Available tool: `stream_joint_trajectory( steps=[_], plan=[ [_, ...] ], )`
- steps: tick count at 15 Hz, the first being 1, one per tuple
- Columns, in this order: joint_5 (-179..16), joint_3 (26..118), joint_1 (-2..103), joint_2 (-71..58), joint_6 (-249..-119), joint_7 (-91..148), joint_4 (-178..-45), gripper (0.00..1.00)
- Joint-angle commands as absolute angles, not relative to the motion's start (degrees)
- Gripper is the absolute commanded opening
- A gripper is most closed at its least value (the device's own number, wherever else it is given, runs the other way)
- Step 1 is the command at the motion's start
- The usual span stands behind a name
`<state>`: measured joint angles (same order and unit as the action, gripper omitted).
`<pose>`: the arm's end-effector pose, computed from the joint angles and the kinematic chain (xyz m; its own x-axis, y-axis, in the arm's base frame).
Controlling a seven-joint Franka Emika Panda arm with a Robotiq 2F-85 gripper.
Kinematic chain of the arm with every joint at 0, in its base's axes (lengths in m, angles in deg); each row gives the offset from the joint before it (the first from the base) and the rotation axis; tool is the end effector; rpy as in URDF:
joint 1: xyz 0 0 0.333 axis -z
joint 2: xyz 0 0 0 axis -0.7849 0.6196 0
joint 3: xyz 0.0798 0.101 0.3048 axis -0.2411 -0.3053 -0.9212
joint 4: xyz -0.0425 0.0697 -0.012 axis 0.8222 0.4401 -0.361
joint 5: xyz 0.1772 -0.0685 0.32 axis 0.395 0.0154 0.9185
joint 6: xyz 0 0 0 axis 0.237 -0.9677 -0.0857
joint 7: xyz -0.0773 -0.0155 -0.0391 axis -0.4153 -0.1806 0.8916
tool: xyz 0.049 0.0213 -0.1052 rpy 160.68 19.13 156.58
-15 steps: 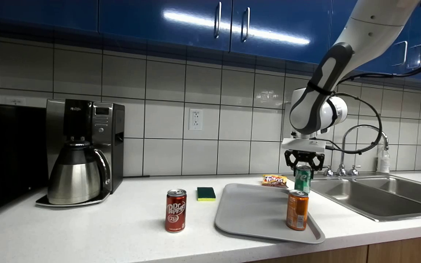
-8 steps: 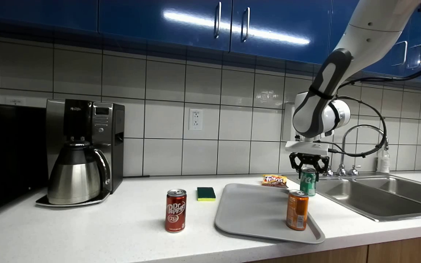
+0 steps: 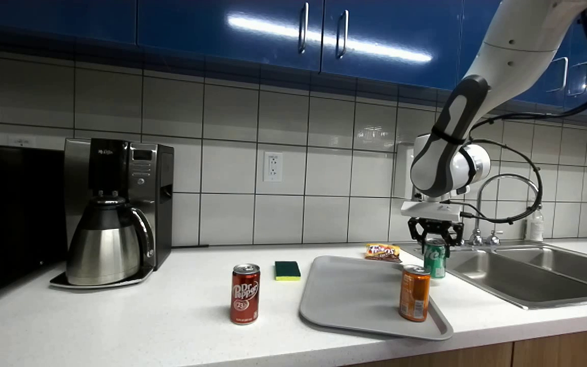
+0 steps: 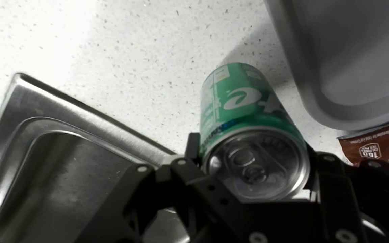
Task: Pick up the green sprite can and put it on the counter to the left of the gray tray, pick up the brown dr pepper can and put it on the counter to the right of the gray tray, pick up the orange fanta can and put it on the counter to the right of the gray tray
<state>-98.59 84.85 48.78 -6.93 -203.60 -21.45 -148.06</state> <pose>0.5371 -0.1203 0.2800 0.6296 -0.7215 0.2882 -0.7650 -0.6404 0.0681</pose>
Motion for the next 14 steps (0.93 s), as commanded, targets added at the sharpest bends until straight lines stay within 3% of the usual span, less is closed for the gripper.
stream_joint_trajectory(
  steps=[1, 6, 7, 10, 14],
  plan=[
    [-97.74, 85.28, 49.39, -6.18, -202.62, -22.23, -146.6, 0.38],
    [-96.1, 85.72, 49.82, -5.65, -202.7, -21.16, -146.39, 0.38],
    [-96.0, 85.87, 49.8, -5.8, -202.97, -21.36, -146.54, 0.88],
    [-95.4, 86.09, 49.9, -6.17, -203.33, -21.61, -146.66, 0.99],
    [-95.79, 86.58, 49.5, -7.09, -203.59, -22.3, -147.17, 1.0]
  ],
)
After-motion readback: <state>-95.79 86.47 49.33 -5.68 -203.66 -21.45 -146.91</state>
